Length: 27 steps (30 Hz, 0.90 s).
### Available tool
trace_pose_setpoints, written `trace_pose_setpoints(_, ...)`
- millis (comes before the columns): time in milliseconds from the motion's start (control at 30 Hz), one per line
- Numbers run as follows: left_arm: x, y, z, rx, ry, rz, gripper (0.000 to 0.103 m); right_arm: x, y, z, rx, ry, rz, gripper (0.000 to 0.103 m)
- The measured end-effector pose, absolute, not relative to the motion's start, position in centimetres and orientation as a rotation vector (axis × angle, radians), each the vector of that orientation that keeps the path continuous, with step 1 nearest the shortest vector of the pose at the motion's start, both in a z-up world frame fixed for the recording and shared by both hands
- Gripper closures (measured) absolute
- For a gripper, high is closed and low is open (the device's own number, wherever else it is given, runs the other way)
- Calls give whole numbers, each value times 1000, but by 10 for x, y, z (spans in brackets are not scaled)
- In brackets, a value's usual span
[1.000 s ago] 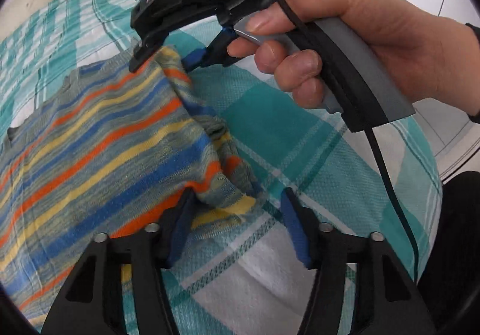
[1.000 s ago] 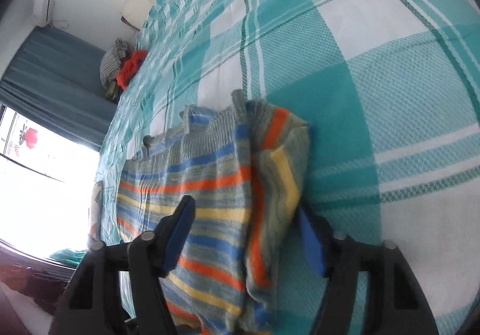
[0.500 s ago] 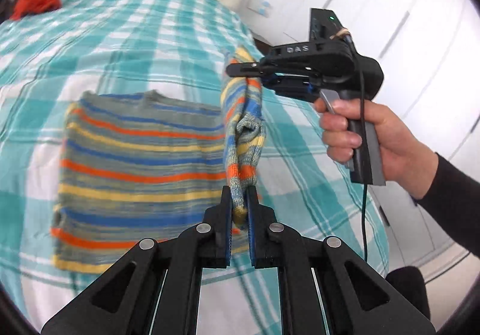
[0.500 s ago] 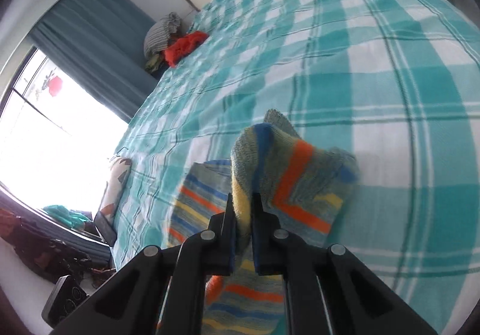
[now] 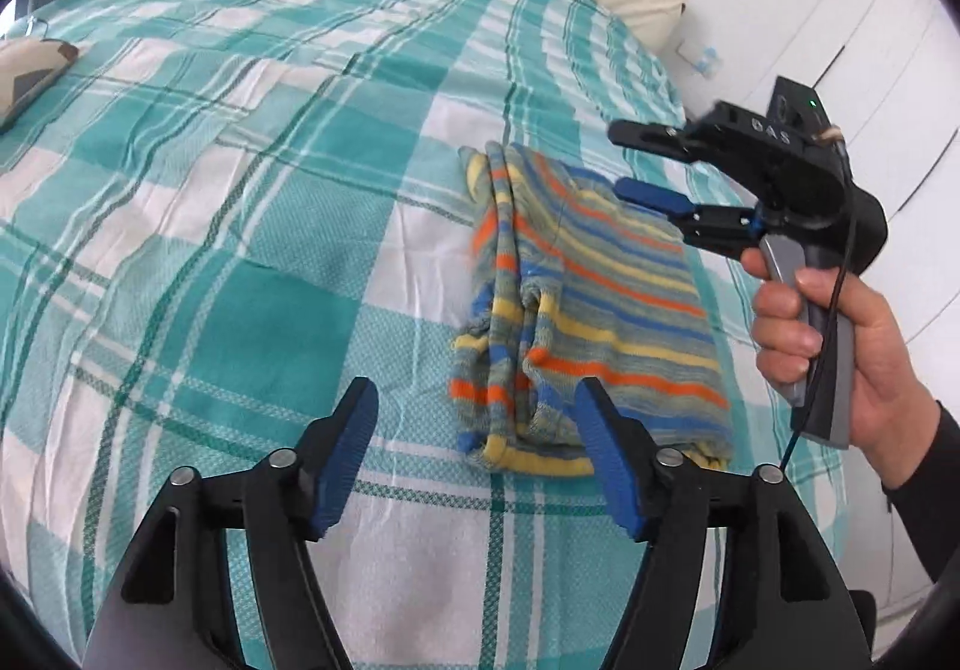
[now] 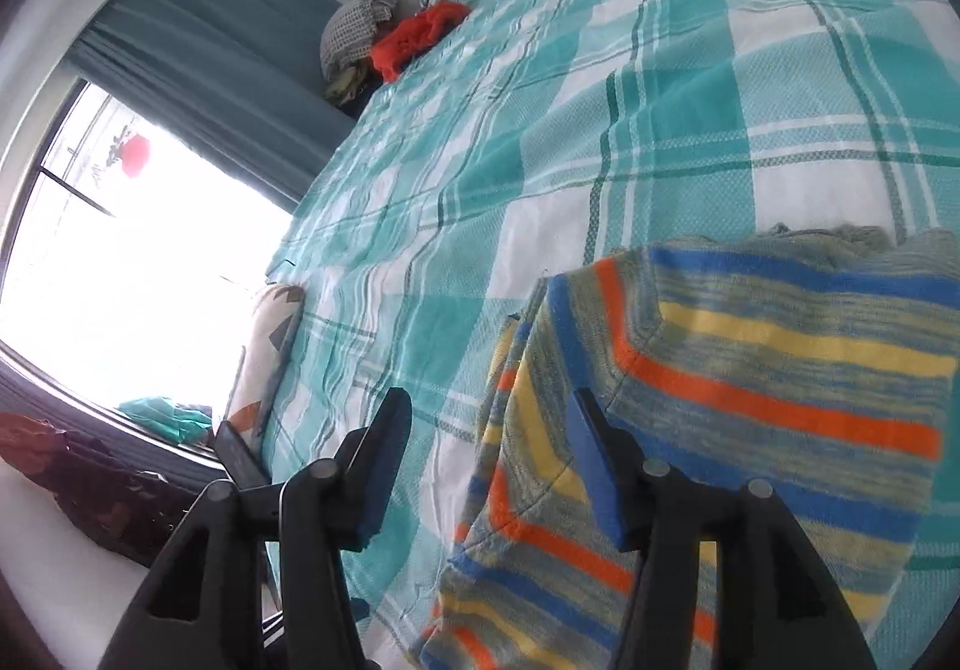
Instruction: Fold small clothes
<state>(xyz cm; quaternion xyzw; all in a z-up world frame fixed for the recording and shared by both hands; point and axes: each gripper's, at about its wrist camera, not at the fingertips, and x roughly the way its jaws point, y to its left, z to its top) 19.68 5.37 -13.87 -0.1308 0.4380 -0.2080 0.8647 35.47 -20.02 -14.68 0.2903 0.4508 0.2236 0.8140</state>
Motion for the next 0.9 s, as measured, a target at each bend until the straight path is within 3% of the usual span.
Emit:
trace_pose_setpoints(200, 223, 12, -146, -189, 956, -507, 26, 263, -227, -111, 389, 898, 433, 48)
trace_pose_setpoints(400, 237, 12, -186, -129, 1063, -387, 27, 194, -203, -191, 290, 1104, 420, 48)
trace_pose_setpoints(467, 227, 36, -168, -182, 987, -399, 21, 176, -198, -185, 237, 1020, 360, 47)
trace_pose_setpoints(533, 223, 58, -153, -163, 897, -344, 5, 160, -204, -165, 261, 916, 293, 33)
trace_pose_setpoints(600, 231, 79, -147, -138, 838, -290, 2, 145, -219, -144, 271, 798, 174, 10)
trace_pose_setpoints(733, 275, 110, -163, -143, 866, -191, 2, 141, -258, -135, 217, 722, -121, 7)
trace_pose_setpoints(900, 322, 127, -207, -173, 950, -164, 0, 161, -305, -164, 225, 851, -412, 7)
